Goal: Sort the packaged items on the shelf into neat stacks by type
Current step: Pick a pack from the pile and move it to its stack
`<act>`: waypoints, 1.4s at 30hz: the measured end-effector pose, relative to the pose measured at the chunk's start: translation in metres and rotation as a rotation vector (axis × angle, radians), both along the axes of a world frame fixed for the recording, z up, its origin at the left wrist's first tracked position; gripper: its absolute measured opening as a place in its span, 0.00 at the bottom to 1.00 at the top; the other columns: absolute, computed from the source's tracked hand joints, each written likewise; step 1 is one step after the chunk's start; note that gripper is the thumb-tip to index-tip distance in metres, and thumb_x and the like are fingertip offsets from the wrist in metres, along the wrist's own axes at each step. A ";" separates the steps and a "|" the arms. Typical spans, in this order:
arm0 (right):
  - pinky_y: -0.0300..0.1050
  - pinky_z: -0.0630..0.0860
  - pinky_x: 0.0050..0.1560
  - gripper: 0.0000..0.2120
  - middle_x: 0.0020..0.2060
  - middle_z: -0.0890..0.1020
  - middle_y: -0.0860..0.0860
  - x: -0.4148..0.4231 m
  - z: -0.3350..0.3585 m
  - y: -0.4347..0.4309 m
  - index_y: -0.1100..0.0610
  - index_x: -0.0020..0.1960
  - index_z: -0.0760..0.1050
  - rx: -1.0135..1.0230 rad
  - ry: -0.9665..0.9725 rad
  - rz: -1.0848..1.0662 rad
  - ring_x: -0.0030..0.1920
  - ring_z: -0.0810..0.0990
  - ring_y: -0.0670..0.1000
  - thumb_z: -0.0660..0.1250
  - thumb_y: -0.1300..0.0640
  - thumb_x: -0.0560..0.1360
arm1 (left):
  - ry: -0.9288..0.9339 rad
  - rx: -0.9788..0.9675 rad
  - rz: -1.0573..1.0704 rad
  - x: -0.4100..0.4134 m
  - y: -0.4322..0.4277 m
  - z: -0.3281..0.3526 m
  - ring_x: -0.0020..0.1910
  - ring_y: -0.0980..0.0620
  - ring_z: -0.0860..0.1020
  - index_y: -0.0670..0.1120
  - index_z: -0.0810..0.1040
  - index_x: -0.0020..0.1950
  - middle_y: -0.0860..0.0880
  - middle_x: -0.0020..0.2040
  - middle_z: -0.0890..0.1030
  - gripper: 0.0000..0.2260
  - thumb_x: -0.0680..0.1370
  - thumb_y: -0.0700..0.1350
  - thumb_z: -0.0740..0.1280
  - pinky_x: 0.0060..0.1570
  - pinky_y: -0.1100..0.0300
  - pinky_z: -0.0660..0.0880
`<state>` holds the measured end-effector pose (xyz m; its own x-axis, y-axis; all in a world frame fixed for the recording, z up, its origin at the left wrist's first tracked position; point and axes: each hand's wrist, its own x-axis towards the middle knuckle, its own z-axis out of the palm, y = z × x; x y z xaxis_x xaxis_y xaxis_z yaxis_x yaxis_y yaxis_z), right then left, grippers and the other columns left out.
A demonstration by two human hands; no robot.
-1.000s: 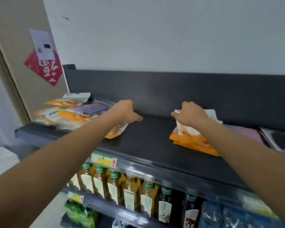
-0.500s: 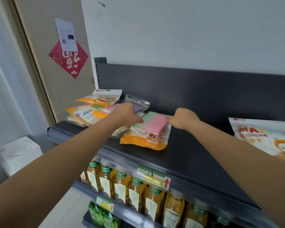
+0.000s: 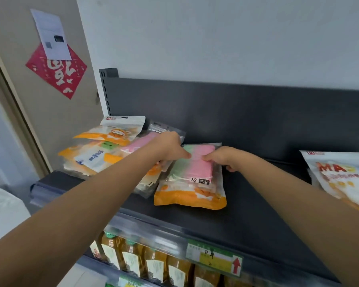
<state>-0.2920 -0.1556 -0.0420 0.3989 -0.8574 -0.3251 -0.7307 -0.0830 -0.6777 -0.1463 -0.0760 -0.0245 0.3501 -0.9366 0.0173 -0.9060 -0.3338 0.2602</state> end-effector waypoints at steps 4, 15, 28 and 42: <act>0.51 0.64 0.68 0.28 0.73 0.65 0.57 0.000 0.003 0.011 0.61 0.75 0.60 0.027 -0.118 -0.121 0.72 0.65 0.58 0.64 0.52 0.79 | 0.020 -0.026 -0.095 0.012 0.001 0.002 0.34 0.50 0.73 0.42 0.76 0.38 0.47 0.32 0.75 0.16 0.75 0.54 0.68 0.30 0.59 0.67; 0.46 0.72 0.34 0.14 0.36 0.76 0.55 -0.040 0.023 0.035 0.66 0.60 0.72 -0.023 -0.449 -0.598 0.34 0.75 0.52 0.66 0.60 0.78 | 0.293 -0.100 -0.303 0.001 0.001 0.004 0.39 0.49 0.72 0.47 0.70 0.39 0.47 0.41 0.73 0.16 0.74 0.57 0.69 0.37 0.58 0.67; 0.49 0.78 0.37 0.15 0.37 0.77 0.55 -0.136 0.007 0.006 0.67 0.55 0.71 -0.105 -0.315 -0.563 0.36 0.77 0.54 0.68 0.56 0.77 | 0.823 0.103 -0.170 -0.105 -0.036 -0.023 0.34 0.52 0.71 0.41 0.73 0.64 0.49 0.43 0.81 0.26 0.72 0.52 0.74 0.33 0.60 0.70; 0.56 0.78 0.46 0.08 0.45 0.79 0.64 -0.107 -0.001 0.003 0.72 0.48 0.76 -0.327 -0.151 -0.263 0.47 0.79 0.62 0.60 0.69 0.75 | 0.316 -0.217 -0.149 -0.085 -0.019 0.001 0.42 0.47 0.74 0.45 0.74 0.41 0.46 0.42 0.75 0.13 0.71 0.51 0.74 0.45 0.53 0.74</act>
